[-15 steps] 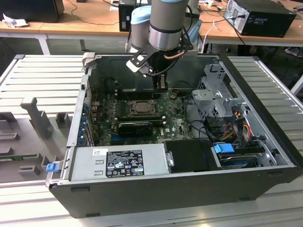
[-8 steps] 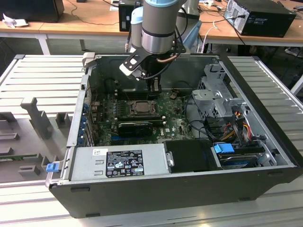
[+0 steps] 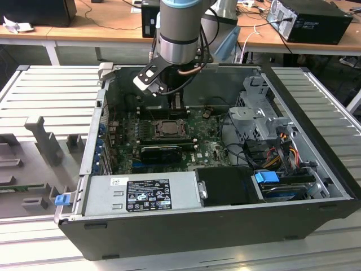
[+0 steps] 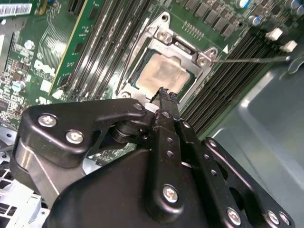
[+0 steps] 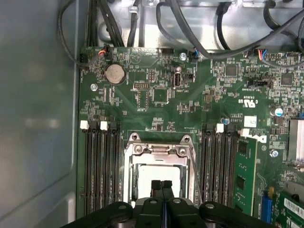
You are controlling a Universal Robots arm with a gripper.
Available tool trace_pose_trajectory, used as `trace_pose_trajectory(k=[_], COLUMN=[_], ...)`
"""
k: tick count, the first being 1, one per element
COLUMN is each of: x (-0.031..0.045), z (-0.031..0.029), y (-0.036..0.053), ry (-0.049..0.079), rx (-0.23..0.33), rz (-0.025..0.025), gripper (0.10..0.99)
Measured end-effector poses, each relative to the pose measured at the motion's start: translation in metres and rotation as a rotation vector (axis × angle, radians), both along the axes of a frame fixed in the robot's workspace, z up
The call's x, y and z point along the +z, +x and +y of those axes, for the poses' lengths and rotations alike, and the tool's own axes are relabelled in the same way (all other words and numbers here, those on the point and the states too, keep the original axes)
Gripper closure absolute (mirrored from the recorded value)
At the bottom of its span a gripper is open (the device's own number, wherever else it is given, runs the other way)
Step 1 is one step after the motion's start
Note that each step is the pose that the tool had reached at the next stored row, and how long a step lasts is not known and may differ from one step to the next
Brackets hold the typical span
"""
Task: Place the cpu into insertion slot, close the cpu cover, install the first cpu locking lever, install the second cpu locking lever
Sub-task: 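Close the cpu cover, then install the first cpu locking lever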
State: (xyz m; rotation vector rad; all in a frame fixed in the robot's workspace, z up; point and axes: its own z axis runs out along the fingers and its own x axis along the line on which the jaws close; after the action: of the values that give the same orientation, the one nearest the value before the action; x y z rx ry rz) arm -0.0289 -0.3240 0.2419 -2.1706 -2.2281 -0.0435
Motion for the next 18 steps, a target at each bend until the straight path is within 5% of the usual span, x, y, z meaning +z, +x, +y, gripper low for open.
trace_pose_trajectory(k=[6, 18], x=[0.0, 0.0054], z=[0.0, -0.0001], y=[-0.0071, -0.0072], ry=[0.0, 0.0], rx=[0.0, 0.0], rz=[0.0001, 0.0], gripper=[0.98, 0.98])
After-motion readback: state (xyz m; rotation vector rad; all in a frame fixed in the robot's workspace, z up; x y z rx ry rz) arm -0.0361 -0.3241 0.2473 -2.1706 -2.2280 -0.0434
